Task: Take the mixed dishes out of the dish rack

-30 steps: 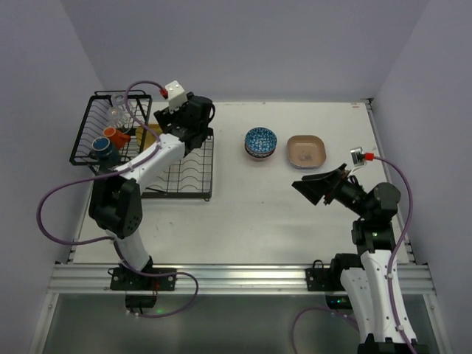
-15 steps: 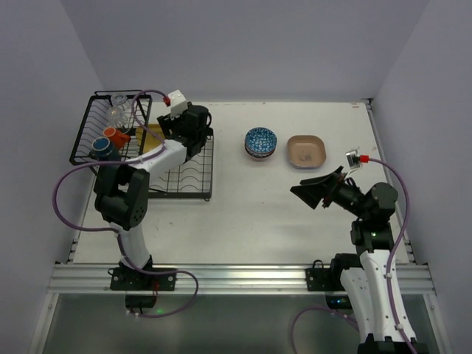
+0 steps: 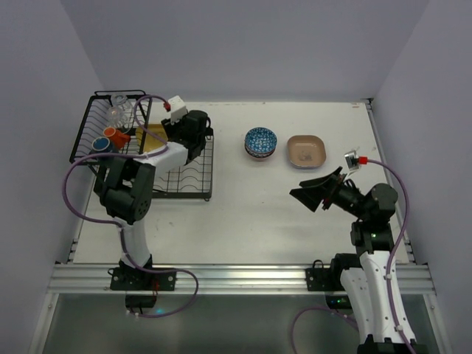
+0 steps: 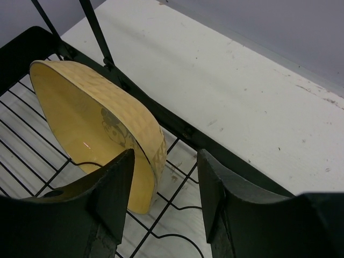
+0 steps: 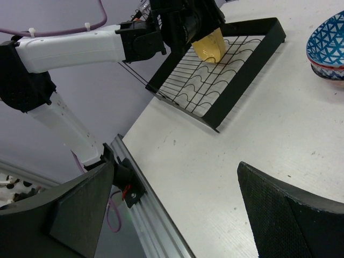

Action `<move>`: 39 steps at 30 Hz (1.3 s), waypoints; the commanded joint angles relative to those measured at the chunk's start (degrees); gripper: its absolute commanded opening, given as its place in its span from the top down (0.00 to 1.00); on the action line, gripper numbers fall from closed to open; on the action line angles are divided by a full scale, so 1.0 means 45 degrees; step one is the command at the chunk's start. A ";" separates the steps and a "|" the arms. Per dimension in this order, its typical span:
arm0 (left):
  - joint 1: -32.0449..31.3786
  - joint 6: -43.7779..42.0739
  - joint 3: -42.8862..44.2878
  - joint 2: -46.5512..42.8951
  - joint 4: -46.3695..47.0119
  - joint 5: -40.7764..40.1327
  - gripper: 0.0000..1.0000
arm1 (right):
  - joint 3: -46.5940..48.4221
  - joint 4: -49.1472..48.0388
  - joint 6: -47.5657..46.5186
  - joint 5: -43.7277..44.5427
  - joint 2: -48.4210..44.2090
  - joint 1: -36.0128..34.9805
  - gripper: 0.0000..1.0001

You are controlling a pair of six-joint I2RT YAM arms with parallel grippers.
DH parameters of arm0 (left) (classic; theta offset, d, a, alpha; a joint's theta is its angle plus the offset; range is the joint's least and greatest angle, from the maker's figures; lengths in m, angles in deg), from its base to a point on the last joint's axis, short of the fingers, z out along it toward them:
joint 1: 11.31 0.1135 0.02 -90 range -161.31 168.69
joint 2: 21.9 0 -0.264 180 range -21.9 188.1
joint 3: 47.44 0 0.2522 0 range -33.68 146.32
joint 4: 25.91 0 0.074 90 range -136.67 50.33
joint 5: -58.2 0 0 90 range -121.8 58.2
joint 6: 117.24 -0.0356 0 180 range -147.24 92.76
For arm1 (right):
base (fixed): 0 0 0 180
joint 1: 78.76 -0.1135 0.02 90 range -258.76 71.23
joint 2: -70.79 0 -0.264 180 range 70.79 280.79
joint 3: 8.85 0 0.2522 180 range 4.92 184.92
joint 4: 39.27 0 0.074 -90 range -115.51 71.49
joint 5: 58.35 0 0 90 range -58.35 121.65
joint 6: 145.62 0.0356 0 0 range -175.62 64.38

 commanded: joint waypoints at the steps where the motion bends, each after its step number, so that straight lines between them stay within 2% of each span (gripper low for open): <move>1: 0.0171 0.0466 -0.0160 0.0244 0.0944 -0.0793 0.47 | -0.0125 -0.0066 -0.0332 -0.0343 -0.0172 -0.0019 0.01; 2: 0.0171 0.0524 -0.0199 0.0302 0.0944 -0.0851 0.48 | -0.0146 -0.0144 -0.0333 -0.0323 -0.0172 -0.0019 0.01; 3: 0.0171 0.0641 -0.0335 0.0361 0.0982 -0.0948 0.55 | -0.0204 -0.0203 -0.0333 -0.0323 -0.0133 -0.0019 0.01; 14: 0.0308 0.1033 -0.0707 0.0400 0.1158 -0.0773 0.73 | -0.0009 0.0207 -0.0743 -0.0382 -0.0054 -0.0019 0.01; 15: 0.0308 0.1013 -0.0804 0.0381 0.1274 -0.0754 0.78 | -0.0028 0.0207 -0.0723 -0.0382 -0.0074 -0.0019 0.01; 25: 0.0308 0.1110 -0.0883 0.0283 0.1334 -0.0754 0.99 | -0.0029 0.0246 -0.0801 -0.0128 -0.0133 -0.0019 0.01; 31: 0.0308 0.0585 -0.0980 -0.0185 0.1898 -0.0754 1.00 | -0.0048 0.0266 -0.0782 -0.0108 -0.0152 -0.0019 0.01; 35: 0.0288 -0.0918 -0.1235 -0.0245 0.3752 -0.0753 1.00 | -0.0048 0.0246 -0.0743 -0.0011 -0.0191 -0.0019 0.01; 39: 0.0288 -0.1291 -0.1058 -0.0341 0.3891 -0.0735 1.00 | 0.0069 0.0538 -0.1035 0.0204 -0.0308 -0.0019 0.01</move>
